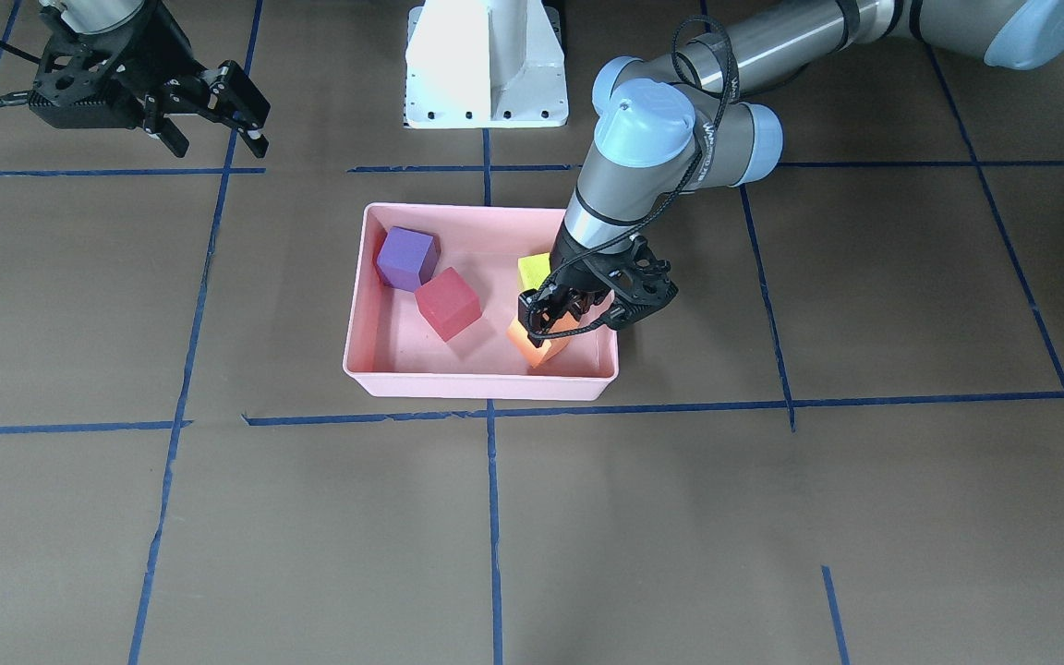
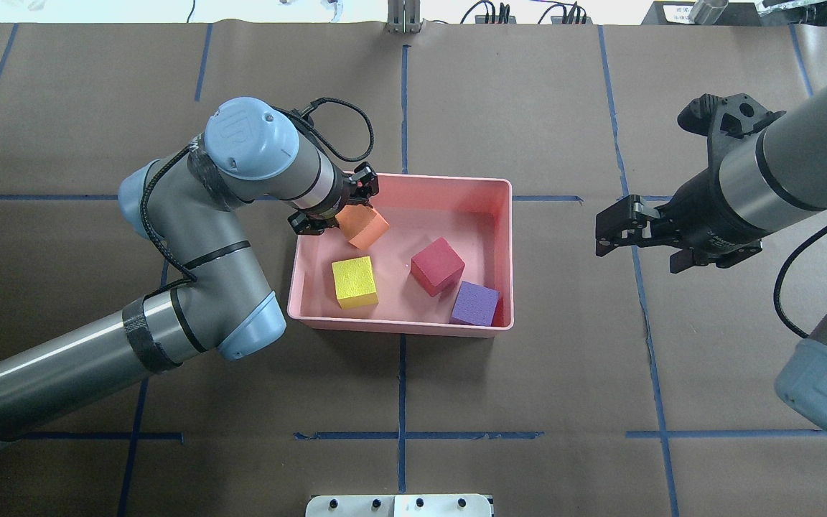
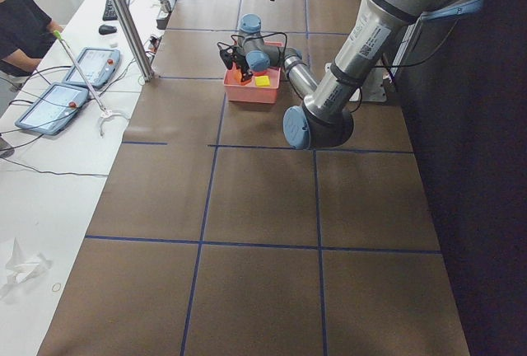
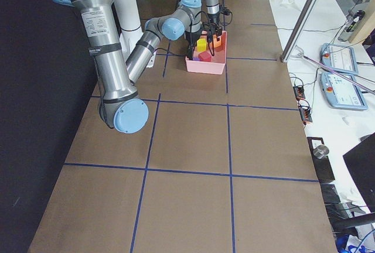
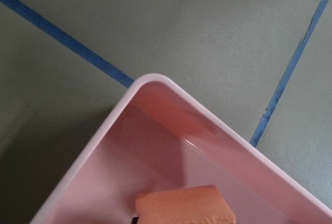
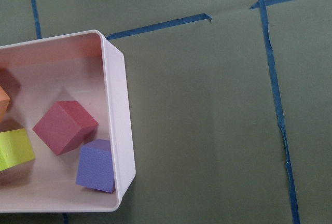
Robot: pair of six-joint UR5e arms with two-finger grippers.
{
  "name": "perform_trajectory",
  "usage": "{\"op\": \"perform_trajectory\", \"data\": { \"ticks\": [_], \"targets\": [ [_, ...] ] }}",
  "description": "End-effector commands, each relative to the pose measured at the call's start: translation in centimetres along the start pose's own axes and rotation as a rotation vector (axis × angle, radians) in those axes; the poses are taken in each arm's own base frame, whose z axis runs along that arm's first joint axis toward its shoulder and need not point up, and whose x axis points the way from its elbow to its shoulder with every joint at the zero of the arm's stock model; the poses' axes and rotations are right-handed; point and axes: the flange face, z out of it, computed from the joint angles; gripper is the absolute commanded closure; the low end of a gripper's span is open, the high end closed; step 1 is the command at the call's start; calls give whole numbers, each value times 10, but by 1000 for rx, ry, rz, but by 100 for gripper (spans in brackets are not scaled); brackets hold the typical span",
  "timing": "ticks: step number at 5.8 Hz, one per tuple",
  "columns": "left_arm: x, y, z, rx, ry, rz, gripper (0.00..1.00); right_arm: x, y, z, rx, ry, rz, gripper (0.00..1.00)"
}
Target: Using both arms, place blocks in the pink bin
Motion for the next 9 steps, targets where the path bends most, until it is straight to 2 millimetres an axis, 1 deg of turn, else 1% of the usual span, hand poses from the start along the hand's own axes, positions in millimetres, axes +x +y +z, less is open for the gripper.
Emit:
{"op": "perform_trajectory", "data": {
  "ticks": [1,2,4,5,6,7,8,9],
  "targets": [
    [1,1,-4,1,9,28,0,0,0,2,-1,3,2,0],
    [-2,4,-24,-3,42,42,0,1,-1,2,5,7,3,0],
    [-25,7,-63,-9,109,91,0,12,-3,8,17,39,22,0],
    [-62,-4,-73,-1,109,185,0,26,-4,10,28,62,35,0],
    [-116,-21,-104,17,98,289,0,43,-11,6,41,75,62,0],
    [-146,-40,-135,-39,94,364,0,63,-8,3,32,92,28,0],
    [-179,-78,-168,-89,86,374,0,89,-5,0,28,120,-14,0],
    [-231,-103,-184,-110,50,512,0,112,-6,4,7,155,-100,0]
  ]
}}
